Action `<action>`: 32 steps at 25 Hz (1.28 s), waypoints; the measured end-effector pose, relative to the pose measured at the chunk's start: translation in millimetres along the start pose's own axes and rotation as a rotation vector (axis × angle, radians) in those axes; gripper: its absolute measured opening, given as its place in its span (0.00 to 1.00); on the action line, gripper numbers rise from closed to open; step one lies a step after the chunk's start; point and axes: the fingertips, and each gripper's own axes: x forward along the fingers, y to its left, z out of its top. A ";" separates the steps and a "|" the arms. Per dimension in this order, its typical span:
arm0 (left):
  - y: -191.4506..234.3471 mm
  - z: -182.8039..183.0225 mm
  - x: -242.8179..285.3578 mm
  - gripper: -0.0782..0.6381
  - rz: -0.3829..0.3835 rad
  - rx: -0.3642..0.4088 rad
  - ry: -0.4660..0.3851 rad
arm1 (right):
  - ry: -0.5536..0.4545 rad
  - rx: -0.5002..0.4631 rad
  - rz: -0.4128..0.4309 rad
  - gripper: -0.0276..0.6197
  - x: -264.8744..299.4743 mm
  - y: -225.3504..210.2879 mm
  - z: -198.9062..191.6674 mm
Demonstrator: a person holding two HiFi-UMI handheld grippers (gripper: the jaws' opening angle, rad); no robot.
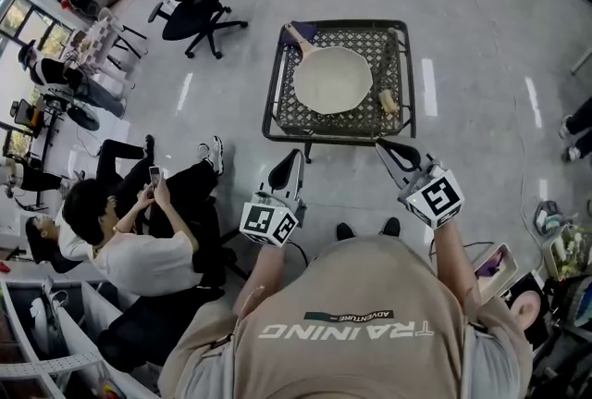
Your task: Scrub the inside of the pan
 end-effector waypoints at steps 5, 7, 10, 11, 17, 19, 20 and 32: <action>7.0 -3.4 -2.6 0.13 0.005 -0.048 0.000 | 0.006 0.030 0.003 0.07 3.6 4.9 -5.9; 11.9 -5.6 -6.7 0.13 0.010 -0.040 0.008 | 0.009 0.043 0.003 0.07 7.7 8.6 -6.8; 19.7 -5.4 -12.4 0.13 -0.004 -0.032 0.014 | 0.001 0.036 -0.024 0.07 18.1 12.7 -1.9; 23.7 -5.0 -15.1 0.13 -0.009 -0.037 0.014 | -0.001 0.038 -0.036 0.07 22.4 14.7 -1.4; 42.3 -7.4 -11.5 0.13 -0.048 -0.047 0.008 | 0.005 0.062 -0.087 0.07 40.3 20.0 -5.8; 43.5 -11.5 -7.4 0.13 -0.065 -0.054 0.010 | 0.006 0.064 -0.101 0.07 43.6 20.6 -6.6; 43.2 -13.6 -5.5 0.13 -0.072 -0.058 0.011 | 0.005 0.065 -0.108 0.07 44.6 20.5 -6.6; 40.2 -10.8 36.1 0.13 -0.041 -0.067 0.018 | -0.025 0.065 -0.046 0.07 53.0 -18.6 -6.3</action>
